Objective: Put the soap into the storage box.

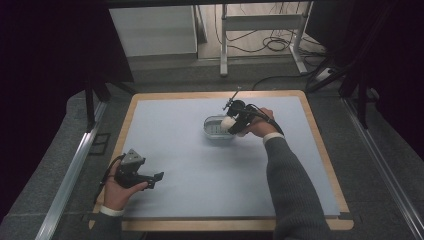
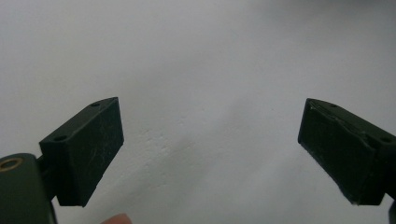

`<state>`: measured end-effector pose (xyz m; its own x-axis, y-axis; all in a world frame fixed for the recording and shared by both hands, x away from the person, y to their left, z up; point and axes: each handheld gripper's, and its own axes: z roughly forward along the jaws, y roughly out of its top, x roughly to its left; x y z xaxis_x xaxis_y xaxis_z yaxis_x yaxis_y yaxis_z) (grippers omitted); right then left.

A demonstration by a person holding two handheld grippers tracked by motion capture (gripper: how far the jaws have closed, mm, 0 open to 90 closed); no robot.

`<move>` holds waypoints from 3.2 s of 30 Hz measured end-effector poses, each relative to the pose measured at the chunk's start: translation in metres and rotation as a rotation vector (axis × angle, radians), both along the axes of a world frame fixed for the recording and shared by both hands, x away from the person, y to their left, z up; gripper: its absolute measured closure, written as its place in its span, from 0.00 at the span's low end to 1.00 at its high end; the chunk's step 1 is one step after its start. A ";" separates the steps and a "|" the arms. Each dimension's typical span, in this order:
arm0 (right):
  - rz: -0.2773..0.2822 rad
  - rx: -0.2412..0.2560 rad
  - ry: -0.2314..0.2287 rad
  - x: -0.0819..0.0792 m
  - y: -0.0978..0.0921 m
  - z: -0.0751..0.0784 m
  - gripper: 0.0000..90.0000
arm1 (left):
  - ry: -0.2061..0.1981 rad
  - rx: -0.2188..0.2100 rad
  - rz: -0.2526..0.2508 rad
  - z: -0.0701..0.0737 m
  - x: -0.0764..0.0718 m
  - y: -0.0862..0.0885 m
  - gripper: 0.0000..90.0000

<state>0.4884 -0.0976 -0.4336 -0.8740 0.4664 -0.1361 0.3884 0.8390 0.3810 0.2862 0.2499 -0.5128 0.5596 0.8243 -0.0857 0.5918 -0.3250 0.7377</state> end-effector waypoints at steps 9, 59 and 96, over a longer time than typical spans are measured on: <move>0.027 -0.012 0.001 0.006 0.011 -0.003 0.55 | -0.003 -0.004 0.001 0.000 0.000 0.001 0.08; -0.071 0.193 -0.120 -0.003 0.017 -0.004 0.35 | -0.001 0.004 -0.008 0.001 0.001 -0.003 0.08; -0.395 0.393 -0.173 -0.138 -0.159 -0.059 0.28 | -0.003 0.036 0.002 -0.002 0.007 -0.010 0.08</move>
